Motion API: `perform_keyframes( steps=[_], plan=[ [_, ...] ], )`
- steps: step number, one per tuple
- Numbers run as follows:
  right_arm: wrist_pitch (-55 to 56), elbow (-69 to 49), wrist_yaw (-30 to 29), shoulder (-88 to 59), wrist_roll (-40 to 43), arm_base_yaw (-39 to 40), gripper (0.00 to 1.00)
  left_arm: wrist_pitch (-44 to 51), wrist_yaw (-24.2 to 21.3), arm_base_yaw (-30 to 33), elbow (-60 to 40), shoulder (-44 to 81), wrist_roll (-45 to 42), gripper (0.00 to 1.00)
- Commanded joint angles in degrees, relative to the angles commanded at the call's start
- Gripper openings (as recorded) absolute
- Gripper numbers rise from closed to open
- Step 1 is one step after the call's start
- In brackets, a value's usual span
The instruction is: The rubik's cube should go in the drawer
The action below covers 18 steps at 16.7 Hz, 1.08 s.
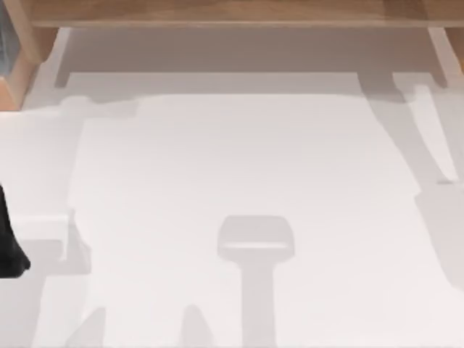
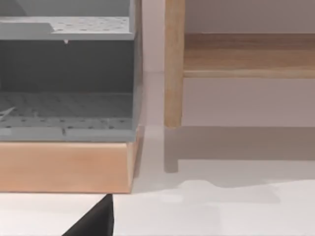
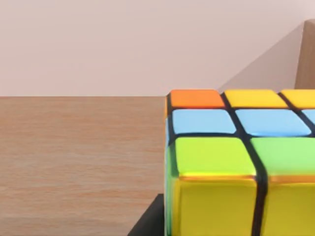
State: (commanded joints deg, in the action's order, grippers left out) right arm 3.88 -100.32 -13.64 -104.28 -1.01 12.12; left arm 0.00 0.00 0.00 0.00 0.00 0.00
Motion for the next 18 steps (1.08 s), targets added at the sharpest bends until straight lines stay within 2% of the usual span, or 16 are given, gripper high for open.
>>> perform_keyframes(
  steps=[5,9,14,18],
  plan=[
    [-0.84,-1.57,-0.34,0.72,0.22,-0.75,0.00,0.00,0.00,0.00,0.00,0.00,0.00,1.00],
    [-8.37,-9.29,-2.93,3.68,2.10,-5.87,0.00,0.00,0.00,0.00,0.00,0.00,0.00,1.00],
    [-29.09,-22.68,-6.19,2.66,6.60,-18.41,0.00,0.00,0.00,0.00,0.00,0.00,0.00,1.00],
    [-50.80,-33.42,-5.60,-4.68,11.04,-27.97,0.00,0.00,0.00,0.00,0.00,0.00,0.00,1.00]
  ],
)
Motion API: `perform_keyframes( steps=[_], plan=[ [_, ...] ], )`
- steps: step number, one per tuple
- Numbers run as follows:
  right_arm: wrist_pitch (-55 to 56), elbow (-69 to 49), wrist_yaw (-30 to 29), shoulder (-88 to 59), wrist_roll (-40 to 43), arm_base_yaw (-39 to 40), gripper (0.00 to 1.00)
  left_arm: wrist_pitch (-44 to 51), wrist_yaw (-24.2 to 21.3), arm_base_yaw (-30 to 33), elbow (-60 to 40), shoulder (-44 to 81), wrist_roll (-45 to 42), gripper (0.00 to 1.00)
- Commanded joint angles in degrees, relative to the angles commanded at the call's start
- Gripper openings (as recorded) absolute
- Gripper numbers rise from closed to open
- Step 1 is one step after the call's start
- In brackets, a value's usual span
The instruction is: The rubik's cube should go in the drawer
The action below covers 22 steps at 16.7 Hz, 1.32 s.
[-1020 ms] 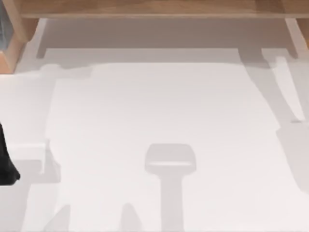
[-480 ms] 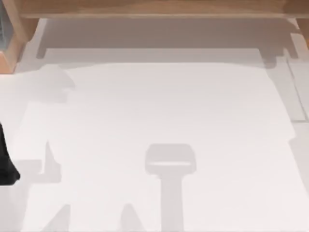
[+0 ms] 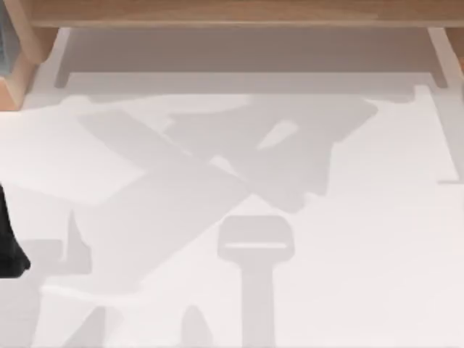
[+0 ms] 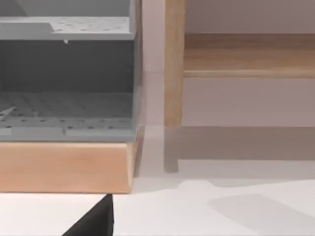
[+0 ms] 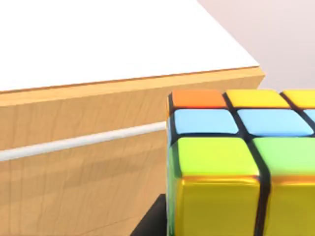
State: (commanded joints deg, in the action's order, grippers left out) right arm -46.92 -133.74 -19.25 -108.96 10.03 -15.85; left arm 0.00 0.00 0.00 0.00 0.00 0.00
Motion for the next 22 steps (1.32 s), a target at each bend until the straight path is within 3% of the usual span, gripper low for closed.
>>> perform_keyframes(
  steps=[5,9,13,19,22],
  plan=[
    [-25.19,-10.24,6.46,-18.28,5.19,-5.23,0.00,0.00,0.00,0.00,0.00,0.00,0.00,1.00],
    [-38.78,-16.46,13.45,-34.10,8.32,-5.62,0.00,0.00,0.00,0.00,0.00,0.00,0.00,1.00],
    [-43.87,-20.68,18.32,-43.76,10.03,-5.76,0.00,0.00,0.00,0.00,0.00,0.00,0.00,1.00],
    [-44.20,-21.37,19.03,-45.03,10.25,-5.82,0.00,0.00,0.00,0.00,0.00,0.00,0.00,1.00],
    [-44.20,-21.37,19.03,-45.03,10.25,-5.82,0.23,0.00,0.00,0.00,0.00,0.00,0.00,1.00]
  ],
)
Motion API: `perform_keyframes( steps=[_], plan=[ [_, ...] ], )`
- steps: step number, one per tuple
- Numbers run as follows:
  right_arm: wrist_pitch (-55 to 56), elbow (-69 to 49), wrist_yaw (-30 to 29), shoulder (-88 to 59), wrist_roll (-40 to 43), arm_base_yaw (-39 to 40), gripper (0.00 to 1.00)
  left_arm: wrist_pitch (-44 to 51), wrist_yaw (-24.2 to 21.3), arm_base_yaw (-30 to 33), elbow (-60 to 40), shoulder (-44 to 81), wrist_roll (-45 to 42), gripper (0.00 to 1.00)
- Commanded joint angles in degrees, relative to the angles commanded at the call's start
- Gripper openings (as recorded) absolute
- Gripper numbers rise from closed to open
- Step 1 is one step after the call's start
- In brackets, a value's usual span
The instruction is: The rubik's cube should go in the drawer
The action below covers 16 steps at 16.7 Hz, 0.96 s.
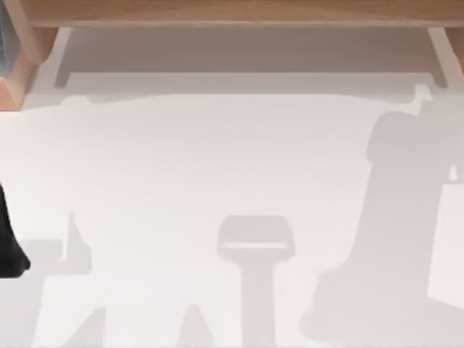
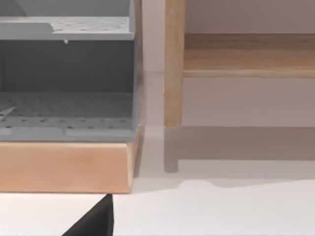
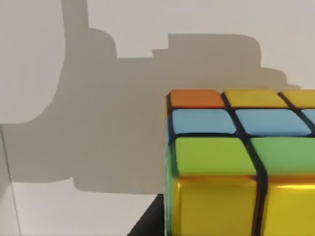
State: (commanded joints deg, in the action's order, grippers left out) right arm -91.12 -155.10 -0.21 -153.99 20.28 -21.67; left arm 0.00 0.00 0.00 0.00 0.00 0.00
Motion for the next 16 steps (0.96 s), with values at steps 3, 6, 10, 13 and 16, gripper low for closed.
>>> perform_keyframes(
  steps=[3,6,10,13,16],
  plan=[
    [0.00,0.00,0.00,0.00,0.00,0.00,0.45,0.00,0.00,0.00,0.00,0.00,0.00,1.00],
    [0.00,0.00,0.00,0.00,0.00,0.00,0.68,0.00,0.00,0.00,0.00,0.00,0.00,1.00],
    [0.00,0.00,0.00,0.00,0.00,0.00,0.98,0.00,0.00,0.00,0.00,0.00,0.00,1.00],
    [0.00,0.00,0.00,0.00,0.00,0.00,1.00,0.00,0.00,0.00,0.00,0.00,0.00,1.00],
    [0.00,0.00,0.00,0.00,0.00,0.00,1.00,0.00,0.00,0.00,0.00,0.00,0.00,1.00]
  ],
)
